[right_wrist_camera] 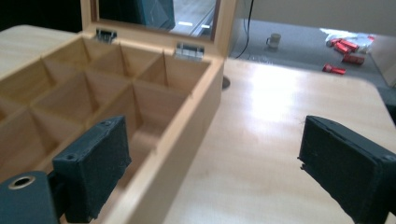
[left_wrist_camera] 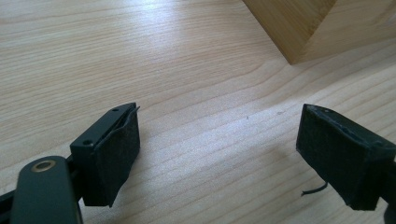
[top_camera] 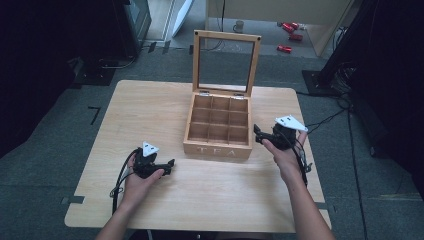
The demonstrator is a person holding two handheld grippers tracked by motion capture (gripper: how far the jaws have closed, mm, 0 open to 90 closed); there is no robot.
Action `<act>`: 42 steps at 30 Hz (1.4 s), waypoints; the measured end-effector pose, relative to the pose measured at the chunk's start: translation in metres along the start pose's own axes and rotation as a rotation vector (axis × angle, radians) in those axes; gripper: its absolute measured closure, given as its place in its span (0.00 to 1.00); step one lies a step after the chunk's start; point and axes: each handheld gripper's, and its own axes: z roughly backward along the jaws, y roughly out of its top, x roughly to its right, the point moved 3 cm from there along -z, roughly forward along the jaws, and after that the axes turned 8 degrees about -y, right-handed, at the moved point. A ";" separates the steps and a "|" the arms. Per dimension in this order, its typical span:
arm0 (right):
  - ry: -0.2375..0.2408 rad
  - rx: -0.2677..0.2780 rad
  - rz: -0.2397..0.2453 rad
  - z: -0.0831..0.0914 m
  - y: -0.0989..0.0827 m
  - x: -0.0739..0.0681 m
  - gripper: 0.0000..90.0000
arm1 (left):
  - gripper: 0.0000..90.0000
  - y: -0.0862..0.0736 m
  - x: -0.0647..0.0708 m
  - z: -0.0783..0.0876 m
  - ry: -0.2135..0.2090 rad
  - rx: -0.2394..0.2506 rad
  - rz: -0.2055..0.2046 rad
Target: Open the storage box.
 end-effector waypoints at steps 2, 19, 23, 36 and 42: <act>0.002 -0.016 -0.007 0.006 -0.011 0.003 0.08 | 0.16 0.000 0.000 0.000 0.001 0.000 0.000; -0.038 -0.131 -0.017 0.048 -0.089 0.032 0.06 | 0.16 -0.001 0.003 0.000 0.012 -0.008 -0.015; -0.049 -0.168 0.002 0.053 -0.104 0.034 0.06 | 0.16 -0.001 0.003 0.000 0.014 -0.009 -0.017; -0.045 -0.299 0.048 0.062 -0.134 0.031 0.06 | 0.16 -0.001 0.003 0.000 0.015 -0.010 -0.020; -0.041 -0.305 0.037 0.061 -0.134 0.032 0.06 | 0.16 -0.001 0.004 -0.001 0.026 -0.015 -0.029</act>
